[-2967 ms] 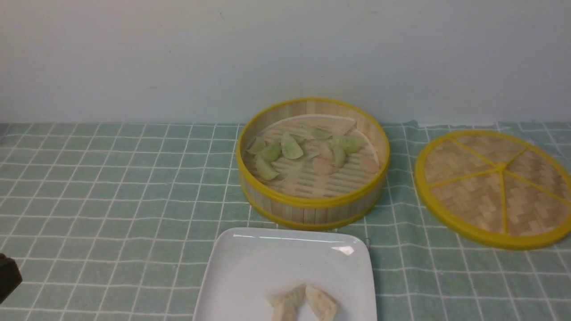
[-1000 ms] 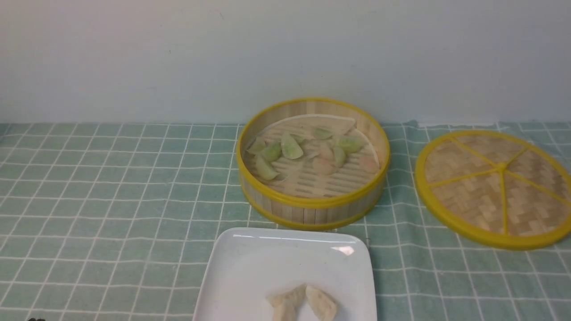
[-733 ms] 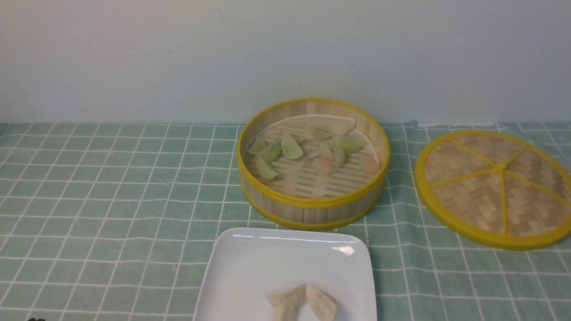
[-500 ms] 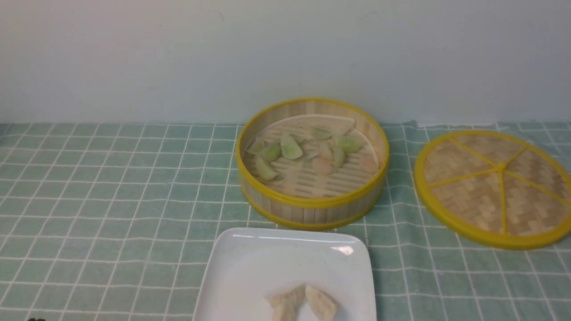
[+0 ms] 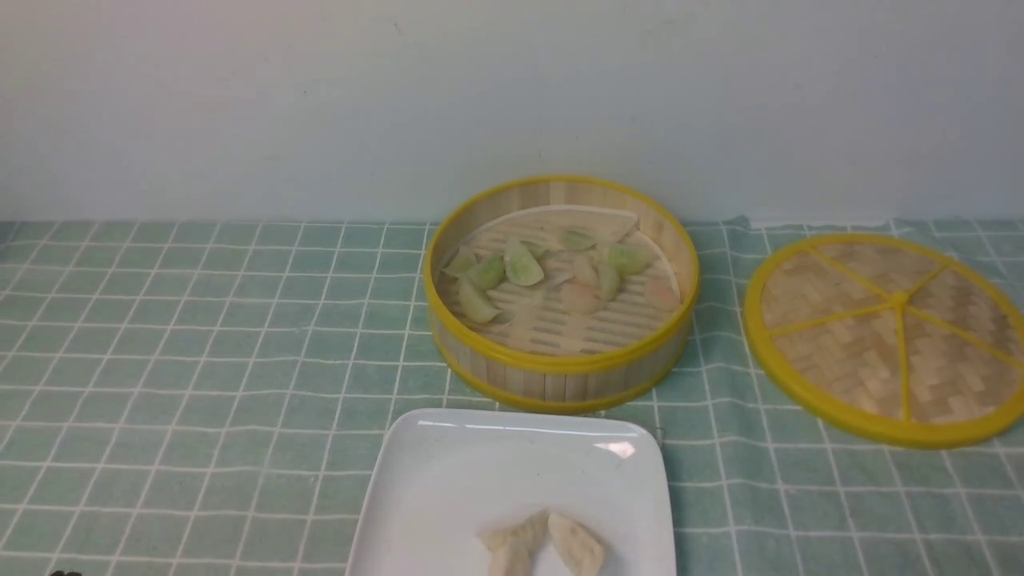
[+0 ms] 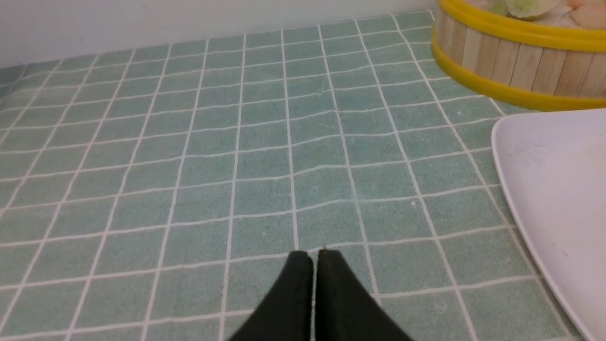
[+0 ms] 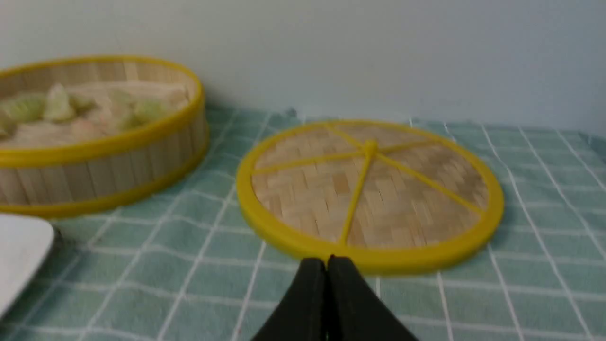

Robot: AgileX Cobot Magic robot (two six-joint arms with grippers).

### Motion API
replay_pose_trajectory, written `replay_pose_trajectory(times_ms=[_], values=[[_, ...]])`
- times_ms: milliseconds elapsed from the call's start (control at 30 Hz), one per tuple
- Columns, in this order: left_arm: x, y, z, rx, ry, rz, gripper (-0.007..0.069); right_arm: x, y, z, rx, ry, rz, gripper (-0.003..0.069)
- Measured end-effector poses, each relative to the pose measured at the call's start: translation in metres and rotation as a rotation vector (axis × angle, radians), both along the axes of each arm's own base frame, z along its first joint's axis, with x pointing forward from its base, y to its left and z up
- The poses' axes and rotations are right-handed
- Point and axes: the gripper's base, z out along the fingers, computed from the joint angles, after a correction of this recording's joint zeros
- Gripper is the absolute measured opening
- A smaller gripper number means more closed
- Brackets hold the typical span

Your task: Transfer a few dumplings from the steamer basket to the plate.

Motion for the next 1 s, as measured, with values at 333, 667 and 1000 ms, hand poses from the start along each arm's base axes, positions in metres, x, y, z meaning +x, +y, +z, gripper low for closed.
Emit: replay_pose_trajectory(times_ms=[333,667,1000], values=[[0.0000,0.0000,0.0001,0.000,-0.001,0.000,-0.0006,0.0002,-0.0004,0.0005,-0.001,-0.009,-0.006,-0.0013],[0.0000,0.0000,0.0001,0.000,-0.001,0.000,-0.0006,0.0002,-0.0004,0.0005,0.001,-0.009,-0.007,-0.0013],[0.0000,0.0000,0.0001,0.000,-0.001,0.000,-0.0006,0.0002,-0.0004,0.0005,-0.001,-0.009,-0.007,-0.0013]])
